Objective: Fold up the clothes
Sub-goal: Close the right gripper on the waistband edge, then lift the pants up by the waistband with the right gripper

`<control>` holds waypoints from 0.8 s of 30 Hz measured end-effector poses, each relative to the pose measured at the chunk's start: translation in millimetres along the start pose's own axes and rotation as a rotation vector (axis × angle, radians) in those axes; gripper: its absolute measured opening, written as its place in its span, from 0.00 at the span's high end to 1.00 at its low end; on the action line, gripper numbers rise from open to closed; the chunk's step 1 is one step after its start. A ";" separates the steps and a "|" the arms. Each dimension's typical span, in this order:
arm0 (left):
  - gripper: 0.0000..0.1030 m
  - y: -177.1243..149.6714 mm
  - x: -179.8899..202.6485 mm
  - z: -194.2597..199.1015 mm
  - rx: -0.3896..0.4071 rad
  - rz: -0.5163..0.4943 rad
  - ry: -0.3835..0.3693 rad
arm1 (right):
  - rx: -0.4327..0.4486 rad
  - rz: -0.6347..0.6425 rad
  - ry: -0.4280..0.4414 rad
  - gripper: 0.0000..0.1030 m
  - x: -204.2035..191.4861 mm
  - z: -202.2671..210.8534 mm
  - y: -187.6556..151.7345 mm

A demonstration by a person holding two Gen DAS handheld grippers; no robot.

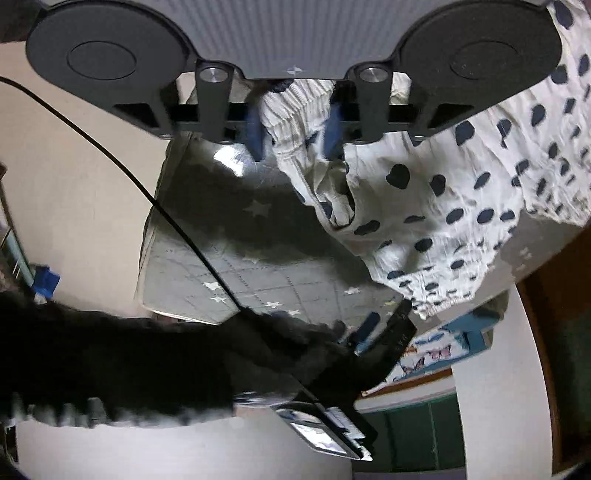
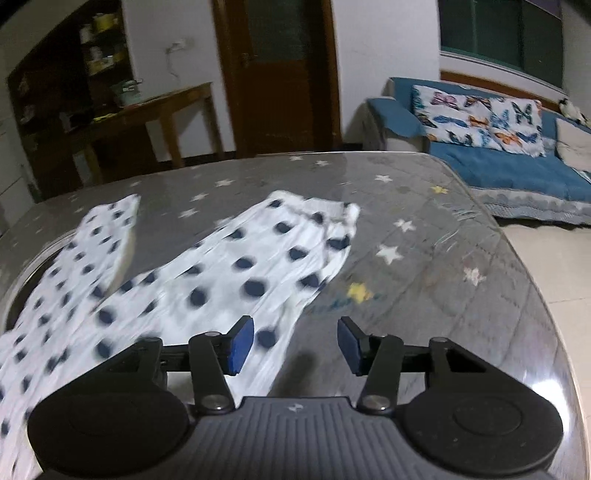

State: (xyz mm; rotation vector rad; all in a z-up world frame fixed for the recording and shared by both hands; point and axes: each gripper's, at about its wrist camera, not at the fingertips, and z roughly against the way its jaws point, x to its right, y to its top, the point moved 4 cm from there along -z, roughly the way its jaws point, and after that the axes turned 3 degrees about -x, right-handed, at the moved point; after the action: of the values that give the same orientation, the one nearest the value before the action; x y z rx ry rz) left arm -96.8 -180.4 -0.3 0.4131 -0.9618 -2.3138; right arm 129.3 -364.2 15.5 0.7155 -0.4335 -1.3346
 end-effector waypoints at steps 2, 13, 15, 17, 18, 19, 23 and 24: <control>0.84 1.9 -7.1 0.8 -0.001 0.042 -0.018 | -0.006 -0.030 -0.010 0.52 8.0 -16.7 12.8; 0.87 13.8 -51.3 22.4 0.062 0.292 -0.132 | -0.006 -0.101 -0.072 0.55 27.6 -89.6 61.5; 0.87 14.7 -55.2 24.7 0.070 0.310 -0.143 | -0.007 -0.113 -0.086 0.59 30.6 -101.8 68.4; 0.87 15.1 -58.2 26.5 0.077 0.323 -0.150 | -0.008 -0.125 -0.101 0.63 33.7 -113.9 75.2; 0.87 15.3 -59.7 27.4 0.081 0.329 -0.154 | -0.006 -0.124 -0.105 0.67 33.6 -115.0 75.8; 0.88 15.1 -60.6 28.5 0.084 0.333 -0.157 | -0.003 -0.124 -0.110 0.69 33.5 -116.1 76.5; 0.88 12.4 -62.3 35.8 0.103 0.348 -0.163 | 0.005 -0.145 -0.128 0.92 34.0 -115.4 81.3; 0.89 11.4 -63.3 38.7 0.111 0.355 -0.161 | 0.014 -0.146 -0.131 0.92 32.6 -111.8 84.6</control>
State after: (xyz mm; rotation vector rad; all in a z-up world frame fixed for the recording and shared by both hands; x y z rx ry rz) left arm -61.9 -126.2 38.2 0.0880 -1.1434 -1.9989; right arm 271.0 -365.2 -10.0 0.6833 -0.5032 -1.5227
